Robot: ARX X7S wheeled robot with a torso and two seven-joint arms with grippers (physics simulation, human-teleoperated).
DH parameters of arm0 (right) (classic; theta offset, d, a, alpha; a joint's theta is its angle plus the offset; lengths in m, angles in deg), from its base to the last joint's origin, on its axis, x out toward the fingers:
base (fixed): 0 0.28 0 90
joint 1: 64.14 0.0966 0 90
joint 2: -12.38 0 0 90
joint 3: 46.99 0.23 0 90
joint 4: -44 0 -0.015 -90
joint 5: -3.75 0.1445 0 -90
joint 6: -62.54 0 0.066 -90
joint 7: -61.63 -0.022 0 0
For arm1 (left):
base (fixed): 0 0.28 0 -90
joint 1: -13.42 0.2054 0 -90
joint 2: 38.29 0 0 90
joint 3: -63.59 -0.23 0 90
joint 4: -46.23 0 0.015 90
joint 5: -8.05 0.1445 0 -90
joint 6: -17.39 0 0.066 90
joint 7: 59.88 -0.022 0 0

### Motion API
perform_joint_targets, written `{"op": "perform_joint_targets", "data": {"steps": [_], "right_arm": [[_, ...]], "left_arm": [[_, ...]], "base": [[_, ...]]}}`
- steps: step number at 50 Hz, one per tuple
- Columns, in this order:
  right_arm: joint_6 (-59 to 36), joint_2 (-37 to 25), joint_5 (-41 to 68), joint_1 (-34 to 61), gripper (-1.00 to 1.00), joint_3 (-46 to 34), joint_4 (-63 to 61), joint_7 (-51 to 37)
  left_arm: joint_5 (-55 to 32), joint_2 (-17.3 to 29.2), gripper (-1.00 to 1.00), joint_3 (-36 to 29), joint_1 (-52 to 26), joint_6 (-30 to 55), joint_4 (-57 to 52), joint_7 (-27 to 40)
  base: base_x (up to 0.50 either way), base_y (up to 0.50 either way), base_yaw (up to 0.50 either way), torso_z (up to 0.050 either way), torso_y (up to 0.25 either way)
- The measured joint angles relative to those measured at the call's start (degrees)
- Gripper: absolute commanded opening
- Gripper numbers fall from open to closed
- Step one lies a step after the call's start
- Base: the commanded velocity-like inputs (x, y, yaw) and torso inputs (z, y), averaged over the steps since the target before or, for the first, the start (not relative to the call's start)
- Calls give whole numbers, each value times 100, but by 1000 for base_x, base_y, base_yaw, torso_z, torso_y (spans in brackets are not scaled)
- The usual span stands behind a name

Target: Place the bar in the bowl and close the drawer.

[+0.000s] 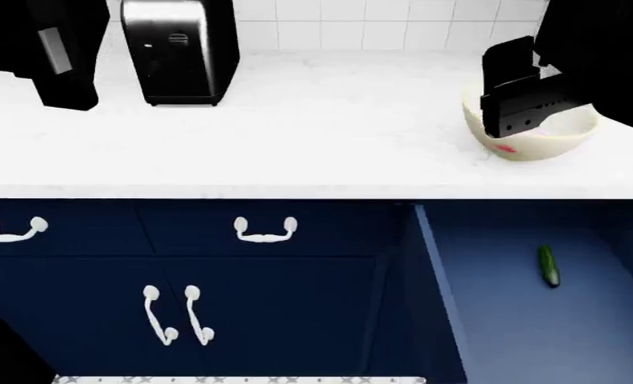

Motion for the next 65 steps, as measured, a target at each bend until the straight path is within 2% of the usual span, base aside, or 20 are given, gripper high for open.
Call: {"op": "perform_joint_targets", "data": {"steps": [11, 41, 60, 65], "right_arm": [[-22, -14, 22, -18, 100, 55, -40, 14], [-6, -112, -171, -137, 100, 220, -161, 194], [69, -199, 101, -199, 100, 277, -179, -46], [95, -228, 136, -234, 100, 290, -207, -92]], "left_arm": [[-4, 22, 100, -31, -13, -23, -35, -18], [56, -1, 100, -136, 33, -79, -87, -112], [77, 34, 100, -197, 54, -125, -126, -126], [85, 43, 100, -211, 66, -136, -135, -136]], "base": [[273, 423, 0, 0, 0], [493, 91, 0, 0, 1], [15, 18, -1, 0, 1], [-58, 1, -453, 0, 0]]}}
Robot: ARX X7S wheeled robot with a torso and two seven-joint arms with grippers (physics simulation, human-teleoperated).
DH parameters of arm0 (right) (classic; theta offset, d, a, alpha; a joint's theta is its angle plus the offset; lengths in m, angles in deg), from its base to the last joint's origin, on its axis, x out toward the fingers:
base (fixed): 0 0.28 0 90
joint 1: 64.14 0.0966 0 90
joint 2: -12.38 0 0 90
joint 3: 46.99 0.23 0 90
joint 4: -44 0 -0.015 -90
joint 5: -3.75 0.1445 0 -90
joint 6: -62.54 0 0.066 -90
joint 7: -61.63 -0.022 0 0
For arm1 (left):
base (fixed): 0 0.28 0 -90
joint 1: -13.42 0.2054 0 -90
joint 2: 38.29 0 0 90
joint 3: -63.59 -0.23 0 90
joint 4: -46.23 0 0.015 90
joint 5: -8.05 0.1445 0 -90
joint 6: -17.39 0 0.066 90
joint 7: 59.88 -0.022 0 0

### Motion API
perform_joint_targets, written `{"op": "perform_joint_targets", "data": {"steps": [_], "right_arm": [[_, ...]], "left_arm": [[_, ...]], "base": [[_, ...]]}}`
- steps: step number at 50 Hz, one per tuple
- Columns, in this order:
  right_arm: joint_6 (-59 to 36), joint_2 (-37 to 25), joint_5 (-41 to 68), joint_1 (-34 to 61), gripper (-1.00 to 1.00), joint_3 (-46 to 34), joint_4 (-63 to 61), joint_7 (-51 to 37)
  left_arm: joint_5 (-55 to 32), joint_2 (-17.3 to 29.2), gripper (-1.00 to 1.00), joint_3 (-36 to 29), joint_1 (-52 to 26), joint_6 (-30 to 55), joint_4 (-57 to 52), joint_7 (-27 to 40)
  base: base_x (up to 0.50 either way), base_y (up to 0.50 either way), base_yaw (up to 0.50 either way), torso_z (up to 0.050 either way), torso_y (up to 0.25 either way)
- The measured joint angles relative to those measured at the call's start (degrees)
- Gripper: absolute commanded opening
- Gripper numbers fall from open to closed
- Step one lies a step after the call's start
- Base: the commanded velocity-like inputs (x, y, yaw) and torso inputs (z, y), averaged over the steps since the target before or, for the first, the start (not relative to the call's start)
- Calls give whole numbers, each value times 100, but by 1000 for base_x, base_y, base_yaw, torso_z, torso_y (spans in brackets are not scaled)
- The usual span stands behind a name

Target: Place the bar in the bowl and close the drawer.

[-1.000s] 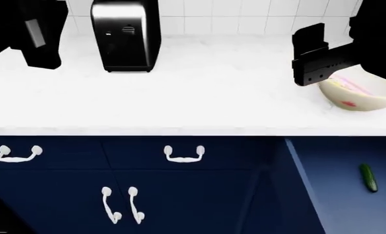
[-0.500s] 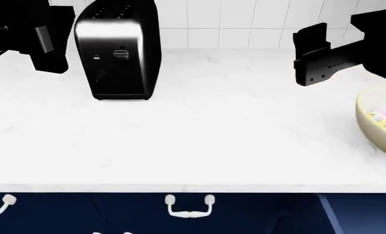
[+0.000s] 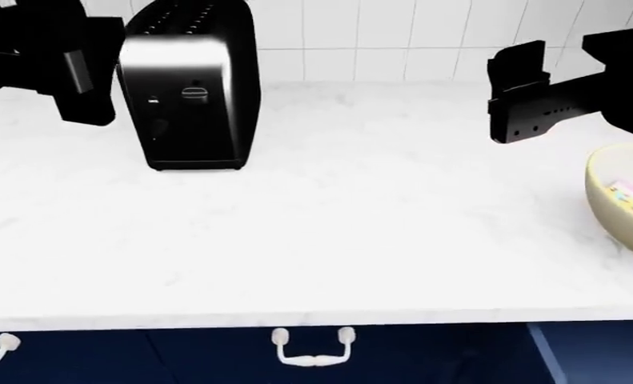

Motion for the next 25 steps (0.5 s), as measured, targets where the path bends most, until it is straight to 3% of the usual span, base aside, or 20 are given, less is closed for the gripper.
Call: {"op": "perform_joint_targets", "data": {"steps": [25], "right_arm": [[-80, -118, 26, -76, 100, 74, -244, -6]], "left_arm": [[11, 20, 100, -70, 3, -54, -33, -38]], "base": [[-110, 12, -500, 0, 0]]}}
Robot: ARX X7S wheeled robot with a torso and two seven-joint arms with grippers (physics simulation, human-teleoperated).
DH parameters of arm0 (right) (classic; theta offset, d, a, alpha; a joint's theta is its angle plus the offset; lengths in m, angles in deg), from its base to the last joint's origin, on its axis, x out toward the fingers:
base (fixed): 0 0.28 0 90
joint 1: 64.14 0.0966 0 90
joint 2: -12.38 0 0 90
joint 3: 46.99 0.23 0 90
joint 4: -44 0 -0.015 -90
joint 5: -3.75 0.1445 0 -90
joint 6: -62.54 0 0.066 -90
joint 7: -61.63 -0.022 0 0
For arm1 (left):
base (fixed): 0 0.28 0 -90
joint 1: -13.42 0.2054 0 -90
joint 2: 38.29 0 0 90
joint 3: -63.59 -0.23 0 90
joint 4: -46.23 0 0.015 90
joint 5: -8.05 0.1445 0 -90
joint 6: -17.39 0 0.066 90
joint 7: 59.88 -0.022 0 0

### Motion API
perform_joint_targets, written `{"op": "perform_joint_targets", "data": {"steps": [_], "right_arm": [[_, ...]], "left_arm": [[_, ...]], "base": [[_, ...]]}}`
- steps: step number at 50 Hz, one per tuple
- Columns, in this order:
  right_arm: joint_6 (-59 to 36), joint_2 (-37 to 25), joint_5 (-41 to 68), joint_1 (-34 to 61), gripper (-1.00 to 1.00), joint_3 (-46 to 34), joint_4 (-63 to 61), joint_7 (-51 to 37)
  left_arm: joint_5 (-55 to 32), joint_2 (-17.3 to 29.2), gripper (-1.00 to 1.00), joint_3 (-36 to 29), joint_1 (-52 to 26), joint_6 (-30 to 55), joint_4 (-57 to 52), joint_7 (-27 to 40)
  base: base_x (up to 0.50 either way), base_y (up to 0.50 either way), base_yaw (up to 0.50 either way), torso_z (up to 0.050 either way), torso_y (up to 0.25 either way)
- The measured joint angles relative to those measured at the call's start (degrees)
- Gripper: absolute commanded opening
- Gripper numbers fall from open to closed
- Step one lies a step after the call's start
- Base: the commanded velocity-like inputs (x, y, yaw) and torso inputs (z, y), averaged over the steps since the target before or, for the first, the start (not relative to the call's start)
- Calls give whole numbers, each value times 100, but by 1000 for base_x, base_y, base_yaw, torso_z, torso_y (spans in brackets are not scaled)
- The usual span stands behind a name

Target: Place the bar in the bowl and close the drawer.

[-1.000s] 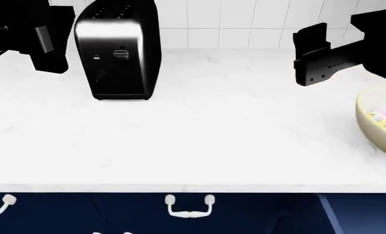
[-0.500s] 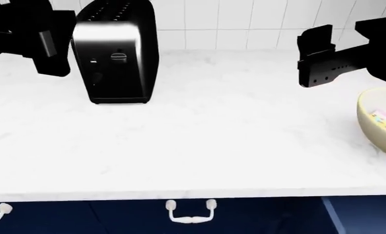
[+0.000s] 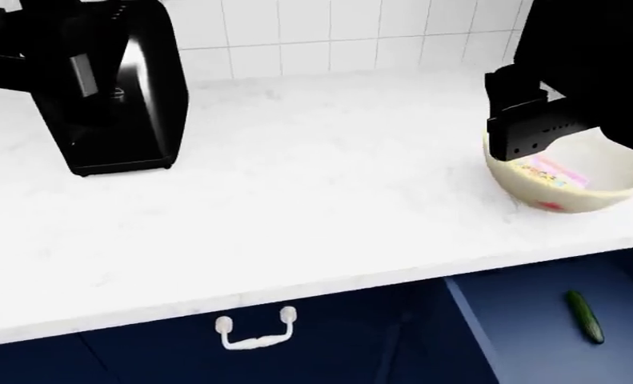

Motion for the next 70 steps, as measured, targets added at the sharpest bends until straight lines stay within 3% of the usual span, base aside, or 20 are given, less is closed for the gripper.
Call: {"op": "perform_joint_targets", "data": {"steps": [18, 70], "right_arm": [[19, -69, -23, -62, 100, 78, -138, 1], [-62, -225, 169, -139, 100, 200, -125, -195]], "left_arm": [[-2, 15, 100, -51, -20, -34, -28, -14], [-57, 34, 100, -183, -89, -148, -62, -68]], "base": [[-47, 10, -259, 0, 0], [-40, 22, -500, 0, 0]]}}
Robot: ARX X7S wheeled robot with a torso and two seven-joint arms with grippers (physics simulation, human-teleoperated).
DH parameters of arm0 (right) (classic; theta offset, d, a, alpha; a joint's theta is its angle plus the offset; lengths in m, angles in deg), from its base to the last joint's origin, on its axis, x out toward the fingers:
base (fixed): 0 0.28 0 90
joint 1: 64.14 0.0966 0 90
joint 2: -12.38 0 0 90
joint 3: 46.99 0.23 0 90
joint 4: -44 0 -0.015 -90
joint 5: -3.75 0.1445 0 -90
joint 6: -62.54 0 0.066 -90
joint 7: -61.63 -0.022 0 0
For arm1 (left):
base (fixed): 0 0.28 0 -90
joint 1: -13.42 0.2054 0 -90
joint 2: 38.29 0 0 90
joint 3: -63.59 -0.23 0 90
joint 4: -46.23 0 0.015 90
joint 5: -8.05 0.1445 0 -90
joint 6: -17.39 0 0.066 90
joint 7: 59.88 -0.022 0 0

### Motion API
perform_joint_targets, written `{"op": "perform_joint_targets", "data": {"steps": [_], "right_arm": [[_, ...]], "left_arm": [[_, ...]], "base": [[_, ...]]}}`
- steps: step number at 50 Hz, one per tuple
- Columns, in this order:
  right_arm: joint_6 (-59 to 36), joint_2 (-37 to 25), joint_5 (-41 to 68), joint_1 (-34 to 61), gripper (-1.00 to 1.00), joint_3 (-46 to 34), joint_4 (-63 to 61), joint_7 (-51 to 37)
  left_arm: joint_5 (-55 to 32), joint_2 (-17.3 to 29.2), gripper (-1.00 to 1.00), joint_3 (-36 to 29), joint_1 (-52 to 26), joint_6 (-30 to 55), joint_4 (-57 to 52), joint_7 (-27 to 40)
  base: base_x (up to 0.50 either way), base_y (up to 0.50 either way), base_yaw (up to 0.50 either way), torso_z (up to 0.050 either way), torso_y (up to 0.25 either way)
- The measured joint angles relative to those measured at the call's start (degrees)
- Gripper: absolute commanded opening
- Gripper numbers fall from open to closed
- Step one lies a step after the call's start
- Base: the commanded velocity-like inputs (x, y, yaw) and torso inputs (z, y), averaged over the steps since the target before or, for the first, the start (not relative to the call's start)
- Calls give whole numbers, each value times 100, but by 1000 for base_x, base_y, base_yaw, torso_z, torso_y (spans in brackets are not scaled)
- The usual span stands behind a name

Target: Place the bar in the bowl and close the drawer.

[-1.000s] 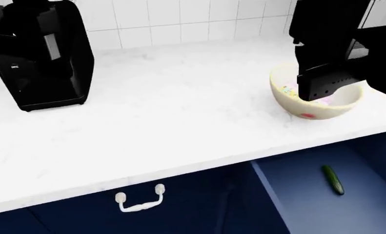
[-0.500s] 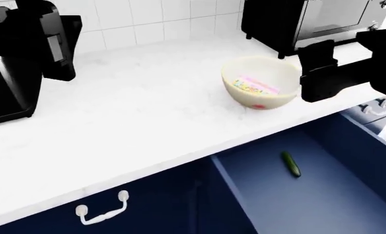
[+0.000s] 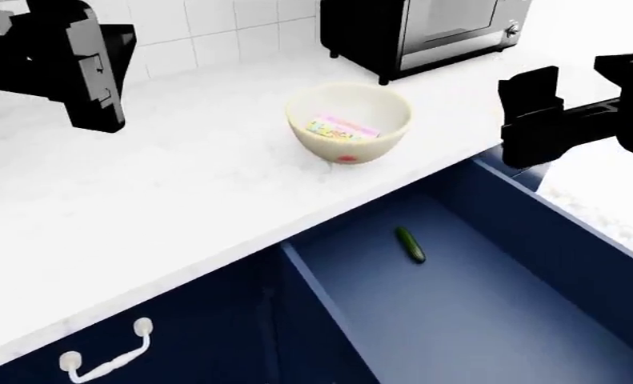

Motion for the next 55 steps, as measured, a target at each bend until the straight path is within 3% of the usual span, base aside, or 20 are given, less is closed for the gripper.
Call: {"op": "perform_joint_targets", "data": {"steps": [55], "right_arm": [[-117, -123, 272, -203, 100, 56, -119, -27]], "left_arm": [[-120, 37, 100, -111, 26, -98, -57, -147]], "base": [[-71, 61, -500, 0, 0]]}}
